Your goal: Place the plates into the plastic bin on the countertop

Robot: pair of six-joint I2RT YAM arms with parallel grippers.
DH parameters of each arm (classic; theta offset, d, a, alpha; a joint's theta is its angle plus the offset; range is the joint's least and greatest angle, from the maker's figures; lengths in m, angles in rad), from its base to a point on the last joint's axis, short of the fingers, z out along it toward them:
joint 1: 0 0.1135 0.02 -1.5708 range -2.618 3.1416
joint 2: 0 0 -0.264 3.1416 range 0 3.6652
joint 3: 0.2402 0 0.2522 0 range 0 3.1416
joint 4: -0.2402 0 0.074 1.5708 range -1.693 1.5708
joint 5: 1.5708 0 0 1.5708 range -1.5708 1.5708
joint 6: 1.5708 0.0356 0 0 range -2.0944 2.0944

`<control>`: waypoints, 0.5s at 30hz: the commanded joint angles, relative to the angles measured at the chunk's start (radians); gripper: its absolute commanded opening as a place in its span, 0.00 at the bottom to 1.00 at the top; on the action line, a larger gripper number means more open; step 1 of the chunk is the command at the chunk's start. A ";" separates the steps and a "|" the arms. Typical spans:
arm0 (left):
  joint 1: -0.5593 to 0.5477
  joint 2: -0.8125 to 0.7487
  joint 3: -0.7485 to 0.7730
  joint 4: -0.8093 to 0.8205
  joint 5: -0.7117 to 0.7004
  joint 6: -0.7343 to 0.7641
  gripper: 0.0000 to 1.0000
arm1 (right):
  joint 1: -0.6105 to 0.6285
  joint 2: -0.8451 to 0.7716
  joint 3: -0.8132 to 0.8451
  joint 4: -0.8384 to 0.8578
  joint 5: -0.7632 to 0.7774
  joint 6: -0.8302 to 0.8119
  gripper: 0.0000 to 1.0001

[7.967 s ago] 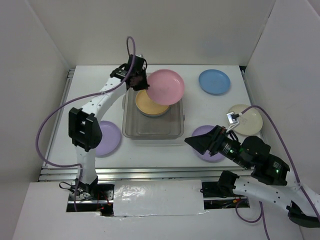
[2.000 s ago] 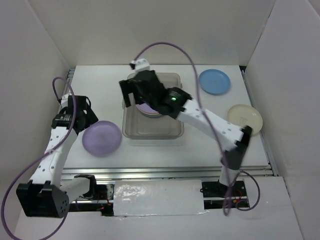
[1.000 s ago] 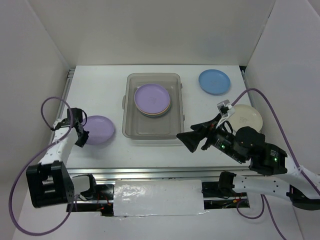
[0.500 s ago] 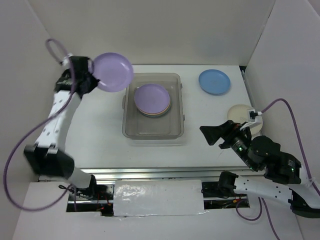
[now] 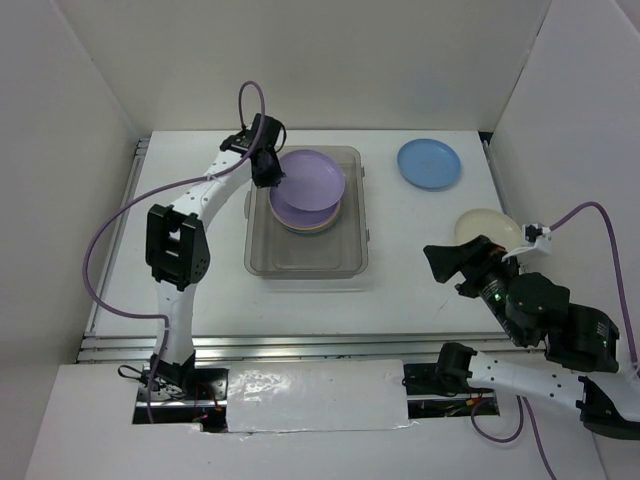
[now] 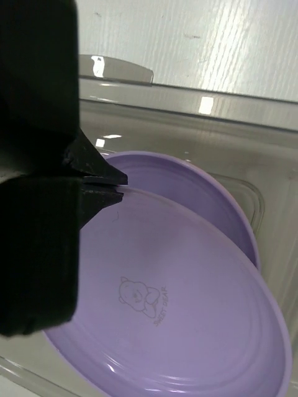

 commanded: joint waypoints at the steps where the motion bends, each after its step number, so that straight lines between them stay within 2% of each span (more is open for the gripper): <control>1: 0.008 -0.028 0.004 0.029 -0.037 -0.022 0.00 | -0.001 0.006 0.017 -0.058 0.055 0.047 1.00; 4: 0.006 -0.063 -0.031 0.036 -0.066 -0.022 0.00 | -0.001 0.012 0.003 -0.038 0.054 0.044 1.00; 5: 0.006 -0.068 -0.031 0.036 -0.065 -0.016 0.11 | 0.000 0.030 0.000 -0.026 0.051 0.035 1.00; 6: 0.008 -0.068 -0.027 0.029 -0.066 -0.011 0.41 | -0.001 0.045 0.002 -0.024 0.048 0.035 1.00; 10: -0.007 -0.113 -0.042 0.000 -0.063 -0.002 0.99 | -0.001 0.183 0.065 -0.070 0.075 0.075 1.00; 12: -0.029 -0.199 -0.094 0.023 -0.071 0.004 0.99 | -0.015 0.287 0.086 -0.049 0.072 0.049 1.00; 14: -0.044 -0.306 -0.134 0.049 -0.095 0.007 0.99 | -0.068 0.410 0.120 0.049 -0.030 -0.045 1.00; 15: -0.053 -0.337 -0.155 0.046 -0.101 0.012 0.99 | -0.193 0.456 0.131 0.083 -0.096 -0.081 1.00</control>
